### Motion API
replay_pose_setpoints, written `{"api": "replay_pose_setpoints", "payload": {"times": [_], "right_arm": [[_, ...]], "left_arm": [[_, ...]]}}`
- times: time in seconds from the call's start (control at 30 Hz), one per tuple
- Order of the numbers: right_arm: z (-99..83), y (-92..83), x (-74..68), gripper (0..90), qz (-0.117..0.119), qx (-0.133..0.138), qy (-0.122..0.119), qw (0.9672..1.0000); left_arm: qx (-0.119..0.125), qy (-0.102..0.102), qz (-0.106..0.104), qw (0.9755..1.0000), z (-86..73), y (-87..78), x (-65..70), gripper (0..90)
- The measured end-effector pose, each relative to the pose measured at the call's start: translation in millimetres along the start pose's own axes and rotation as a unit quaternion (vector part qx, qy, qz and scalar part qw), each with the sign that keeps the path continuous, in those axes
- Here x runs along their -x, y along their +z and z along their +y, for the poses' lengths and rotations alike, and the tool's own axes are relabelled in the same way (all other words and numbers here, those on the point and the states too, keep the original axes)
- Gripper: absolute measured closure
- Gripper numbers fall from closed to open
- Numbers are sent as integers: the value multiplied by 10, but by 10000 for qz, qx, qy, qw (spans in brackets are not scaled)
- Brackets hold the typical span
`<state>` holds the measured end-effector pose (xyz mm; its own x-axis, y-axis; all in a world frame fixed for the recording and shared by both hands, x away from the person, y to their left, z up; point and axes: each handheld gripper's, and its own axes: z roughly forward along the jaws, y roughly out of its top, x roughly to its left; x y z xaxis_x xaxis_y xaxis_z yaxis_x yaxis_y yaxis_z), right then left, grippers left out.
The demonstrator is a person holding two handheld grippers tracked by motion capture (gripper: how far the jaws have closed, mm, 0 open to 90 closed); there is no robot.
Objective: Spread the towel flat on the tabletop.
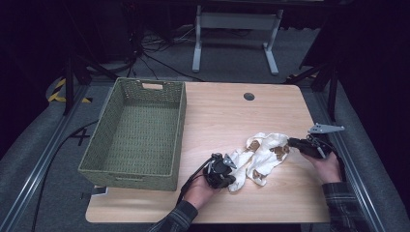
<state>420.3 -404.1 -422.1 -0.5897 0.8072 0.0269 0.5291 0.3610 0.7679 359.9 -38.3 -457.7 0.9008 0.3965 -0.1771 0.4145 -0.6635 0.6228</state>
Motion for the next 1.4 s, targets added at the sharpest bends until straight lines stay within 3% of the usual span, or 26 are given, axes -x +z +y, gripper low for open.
{"api": "replay_pose_setpoints", "payload": {"times": [0.07,0.1,0.27,0.47,0.5,0.7,0.83,1.07,1.1,1.13,1.33,1.4], "right_arm": [[-6,0,19,847,-30,-8,18,10000],[-28,-7,70,790,-135,-32,97,9999],[-41,-67,65,752,-97,87,94,9999],[-29,-148,-79,824,194,196,-10,9996],[-31,-166,-171,860,364,201,-80,9991],[-16,-167,-376,890,707,231,-201,9970],[-8,-118,-634,897,1037,141,-474,9934],[-45,-49,-896,898,1405,-24,-758,9872],[-63,-24,-978,898,1506,-99,-829,9851],[-63,-24,-978,898,1506,-99,-829,9851],[-103,134,-1239,897,1719,-398,-1127,9778],[-112,165,-1257,898,1721,-464,-1171,9770]], "left_arm": [[3,3,7,10000,0,1,2,895],[-12,12,6,10000,1,-2,1,895],[4,-1,-2,10000,-1,0,-1,895],[7,0,-4,10000,-2,0,-2,895],[0,2,0,10000,0,0,-1,895],[-27,14,4,10000,2,-4,1,895],[1,1,6,10000,0,0,1,895],[-36,13,1,10000,2,-5,0,895],[-29,10,5,10000,2,-3,2,895],[-34,9,4,10000,3,-4,2,895],[-31,7,6,10000,3,-4,2,895],[1,-5,14,10000,1,1,4,895]]}}
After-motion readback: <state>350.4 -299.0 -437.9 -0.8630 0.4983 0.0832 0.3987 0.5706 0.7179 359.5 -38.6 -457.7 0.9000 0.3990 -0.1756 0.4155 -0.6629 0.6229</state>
